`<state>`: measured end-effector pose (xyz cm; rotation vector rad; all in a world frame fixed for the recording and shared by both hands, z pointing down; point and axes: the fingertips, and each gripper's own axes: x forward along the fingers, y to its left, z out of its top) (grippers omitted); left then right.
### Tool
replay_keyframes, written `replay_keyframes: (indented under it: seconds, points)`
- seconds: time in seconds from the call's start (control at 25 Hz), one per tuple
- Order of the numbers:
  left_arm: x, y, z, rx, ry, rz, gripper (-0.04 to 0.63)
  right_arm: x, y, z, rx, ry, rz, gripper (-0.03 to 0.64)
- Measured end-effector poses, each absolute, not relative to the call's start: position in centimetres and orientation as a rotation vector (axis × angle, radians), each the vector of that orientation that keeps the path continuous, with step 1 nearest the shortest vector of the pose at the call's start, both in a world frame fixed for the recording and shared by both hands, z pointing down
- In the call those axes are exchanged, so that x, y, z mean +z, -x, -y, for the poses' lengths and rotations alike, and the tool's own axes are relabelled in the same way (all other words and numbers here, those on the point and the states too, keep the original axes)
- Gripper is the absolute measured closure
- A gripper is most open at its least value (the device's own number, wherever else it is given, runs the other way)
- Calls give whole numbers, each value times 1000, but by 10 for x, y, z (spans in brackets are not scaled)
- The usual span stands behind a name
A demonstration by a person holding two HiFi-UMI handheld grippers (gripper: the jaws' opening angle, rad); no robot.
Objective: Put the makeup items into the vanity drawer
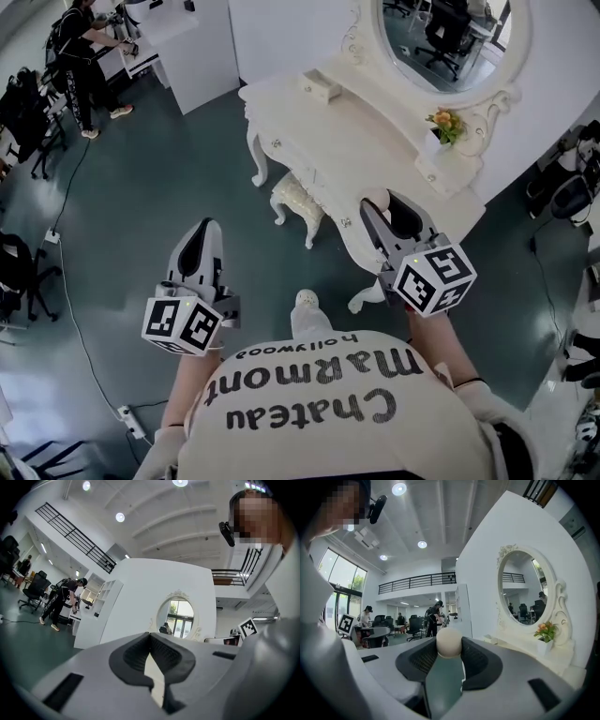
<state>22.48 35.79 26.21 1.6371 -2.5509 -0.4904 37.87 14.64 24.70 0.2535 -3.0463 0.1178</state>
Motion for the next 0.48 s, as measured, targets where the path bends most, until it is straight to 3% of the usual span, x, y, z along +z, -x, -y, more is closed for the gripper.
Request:
replay_keyframes:
  seconds: [0.48]
  points:
    - [243,-144,-275,-431,-1682,2533,586,226,-289,-60,244,-227,3103,448]
